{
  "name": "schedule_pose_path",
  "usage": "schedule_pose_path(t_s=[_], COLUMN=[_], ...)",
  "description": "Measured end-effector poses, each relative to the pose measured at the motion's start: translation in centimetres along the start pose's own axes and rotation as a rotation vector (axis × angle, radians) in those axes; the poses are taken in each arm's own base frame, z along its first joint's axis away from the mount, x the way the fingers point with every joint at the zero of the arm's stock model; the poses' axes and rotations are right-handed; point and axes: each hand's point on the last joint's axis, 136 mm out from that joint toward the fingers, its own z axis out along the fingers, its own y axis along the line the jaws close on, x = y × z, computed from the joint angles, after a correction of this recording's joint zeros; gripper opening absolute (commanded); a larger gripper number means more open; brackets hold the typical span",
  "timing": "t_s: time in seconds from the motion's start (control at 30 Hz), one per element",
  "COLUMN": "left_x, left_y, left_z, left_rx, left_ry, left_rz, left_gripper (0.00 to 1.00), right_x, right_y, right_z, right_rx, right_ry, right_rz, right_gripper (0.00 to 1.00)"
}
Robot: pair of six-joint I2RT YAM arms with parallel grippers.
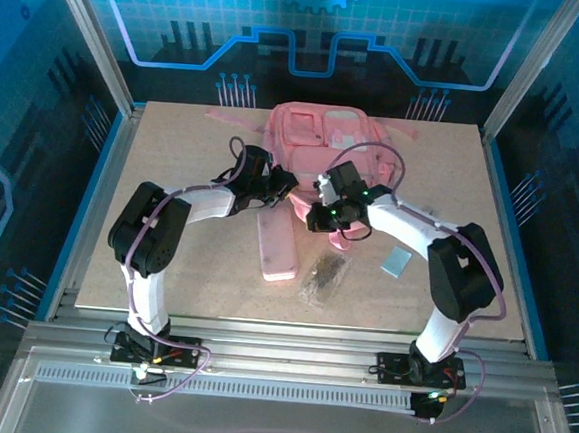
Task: Pack the student bag
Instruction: Zip the student bag at the top-center of the table.
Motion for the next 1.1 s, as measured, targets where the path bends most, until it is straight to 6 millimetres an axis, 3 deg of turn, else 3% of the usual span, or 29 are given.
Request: schedule_pose_path(t_s=[0.3, 0.5, 0.77, 0.93, 1.07, 1.1], left_x=[0.2, 0.5, -1.0, -3.0, -4.8, -5.3], left_y=[-0.3, -1.4, -3.0, -2.6, -2.3, -2.3], left_z=[-1.1, -1.4, -1.7, 0.4, 2.3, 2.6], left_rx=[-0.005, 0.023, 0.029, 0.013, -0.005, -0.006], left_ry=[0.048, 0.073, 0.085, 0.104, 0.114, 0.112], left_rz=[0.051, 0.077, 0.091, 0.072, 0.07, 0.074], left_gripper=[0.0, 0.0, 0.0, 0.0, 0.0, 0.05], right_x=[0.6, -0.5, -0.9, 0.4, 0.1, 0.0], right_y=[-6.4, -7.6, -6.5, -5.0, -2.7, -2.3], right_z=[-3.5, -5.2, -5.7, -4.0, -2.3, -1.8], right_rx=[0.099, 0.089, -0.002, -0.096, -0.134, -0.137], right_ry=[0.026, 0.013, 0.005, 0.008, 0.015, 0.026], right_rz=[0.051, 0.047, 0.028, 0.066, 0.089, 0.095], right_gripper=[0.0, 0.0, 0.0, 0.0, 0.0, 0.0])
